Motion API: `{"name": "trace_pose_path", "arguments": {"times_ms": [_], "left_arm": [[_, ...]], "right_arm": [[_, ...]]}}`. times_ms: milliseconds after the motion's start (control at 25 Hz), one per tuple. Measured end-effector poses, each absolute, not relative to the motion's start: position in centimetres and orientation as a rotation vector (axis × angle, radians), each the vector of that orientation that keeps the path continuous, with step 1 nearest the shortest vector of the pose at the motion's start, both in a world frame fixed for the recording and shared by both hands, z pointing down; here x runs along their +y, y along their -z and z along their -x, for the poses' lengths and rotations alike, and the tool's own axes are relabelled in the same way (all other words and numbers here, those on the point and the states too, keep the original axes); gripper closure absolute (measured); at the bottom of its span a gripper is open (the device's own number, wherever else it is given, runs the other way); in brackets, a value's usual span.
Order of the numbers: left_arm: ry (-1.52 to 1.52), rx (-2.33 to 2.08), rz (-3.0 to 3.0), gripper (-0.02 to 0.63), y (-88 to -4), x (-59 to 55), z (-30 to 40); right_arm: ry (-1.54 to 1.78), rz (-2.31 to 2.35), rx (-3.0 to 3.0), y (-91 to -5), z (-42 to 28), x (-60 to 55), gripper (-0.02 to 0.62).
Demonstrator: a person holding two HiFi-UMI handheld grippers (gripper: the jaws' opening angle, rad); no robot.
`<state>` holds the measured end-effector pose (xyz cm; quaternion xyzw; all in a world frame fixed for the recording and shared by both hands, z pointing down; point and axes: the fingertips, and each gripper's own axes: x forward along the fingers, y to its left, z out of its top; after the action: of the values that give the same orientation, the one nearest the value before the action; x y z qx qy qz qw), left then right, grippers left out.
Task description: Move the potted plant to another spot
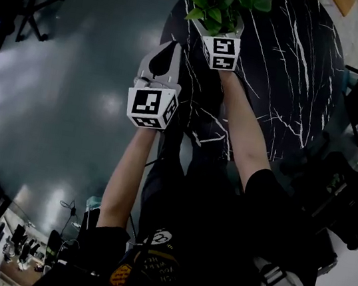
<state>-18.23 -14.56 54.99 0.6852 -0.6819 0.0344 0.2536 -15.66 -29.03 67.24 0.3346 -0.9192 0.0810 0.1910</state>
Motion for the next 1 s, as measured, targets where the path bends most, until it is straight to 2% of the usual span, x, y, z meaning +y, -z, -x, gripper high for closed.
{"name": "trace_pose_path", "arguments": {"times_ms": [360,640,1000], "left_arm": [[-0.119,-1.828,-1.881,0.601,-55.2,-12.0,17.7],[-0.130,-1.772,-1.903,0.601,-56.3,-8.5,16.7],[-0.158,-1.633,-2.014,0.601,-56.4,-7.7,11.5]], "right_arm": [[-0.233,-0.876,-2.580,-67.6,15.9,-22.3,0.117],[-0.239,-0.900,-2.570,-67.5,13.6,-17.2,0.117],[-0.281,-1.161,-2.441,-67.5,2.8,-17.5,0.117]]}}
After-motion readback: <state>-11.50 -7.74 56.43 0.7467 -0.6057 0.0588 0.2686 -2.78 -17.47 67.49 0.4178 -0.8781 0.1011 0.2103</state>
